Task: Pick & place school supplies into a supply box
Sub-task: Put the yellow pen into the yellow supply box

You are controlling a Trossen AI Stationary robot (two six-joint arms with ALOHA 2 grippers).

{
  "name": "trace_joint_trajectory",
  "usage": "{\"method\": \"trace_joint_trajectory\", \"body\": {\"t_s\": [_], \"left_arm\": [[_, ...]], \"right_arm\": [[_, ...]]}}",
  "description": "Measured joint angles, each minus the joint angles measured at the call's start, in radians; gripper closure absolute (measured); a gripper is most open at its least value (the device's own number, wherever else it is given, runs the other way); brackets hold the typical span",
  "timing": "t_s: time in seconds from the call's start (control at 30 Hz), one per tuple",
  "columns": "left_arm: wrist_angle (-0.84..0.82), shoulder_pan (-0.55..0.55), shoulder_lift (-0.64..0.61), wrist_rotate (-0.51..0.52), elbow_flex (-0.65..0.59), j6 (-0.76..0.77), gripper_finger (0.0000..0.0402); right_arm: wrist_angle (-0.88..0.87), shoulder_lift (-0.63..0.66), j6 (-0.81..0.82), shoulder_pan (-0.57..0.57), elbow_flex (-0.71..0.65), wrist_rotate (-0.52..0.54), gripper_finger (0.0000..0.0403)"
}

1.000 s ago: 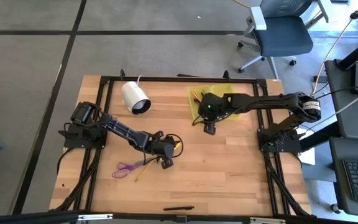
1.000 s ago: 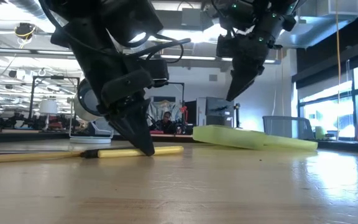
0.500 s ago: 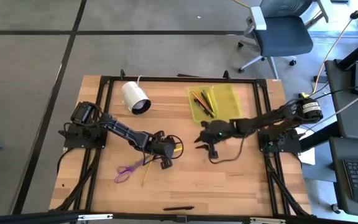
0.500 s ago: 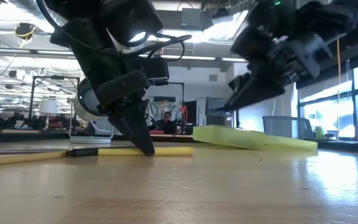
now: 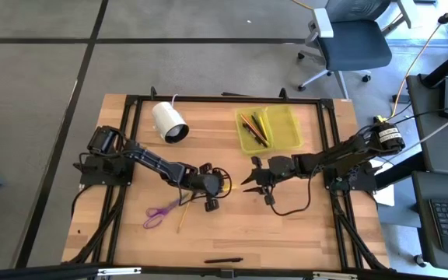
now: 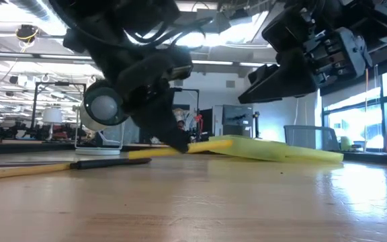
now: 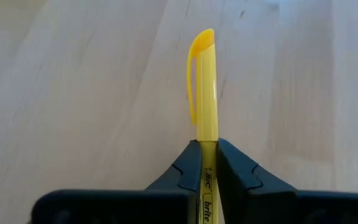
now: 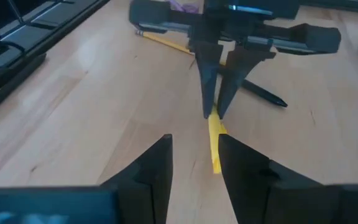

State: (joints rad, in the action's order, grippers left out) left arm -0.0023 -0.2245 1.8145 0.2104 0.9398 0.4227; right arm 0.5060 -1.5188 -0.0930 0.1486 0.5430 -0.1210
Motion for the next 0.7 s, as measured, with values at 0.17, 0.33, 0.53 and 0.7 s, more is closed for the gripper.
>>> {"method": "trace_joint_trajectory", "body": {"t_s": [0.17, 0.33, 0.53, 0.7], "left_arm": [[0.072, 0.001, -0.002, -0.010, 0.002, -0.002, 0.0383], [0.120, 0.010, -0.002, -0.013, 0.002, 0.024, 0.0383], [0.193, 0.031, -0.003, -0.012, 0.002, 0.027, 0.0383], [0.236, 0.038, -0.003, -0.057, 0.002, 0.027, 0.0384]], "right_arm": [[-0.003, 0.000, -0.023, 0.002, 0.000, 0.073, 0.0269], [-0.001, 0.000, -0.048, 0.013, 0.000, 0.089, 0.0269], [-0.002, 0.000, -0.050, 0.030, 0.000, 0.105, 0.0269], [-0.019, 0.000, -0.076, 0.045, 0.001, 0.192, 0.0269]]}}
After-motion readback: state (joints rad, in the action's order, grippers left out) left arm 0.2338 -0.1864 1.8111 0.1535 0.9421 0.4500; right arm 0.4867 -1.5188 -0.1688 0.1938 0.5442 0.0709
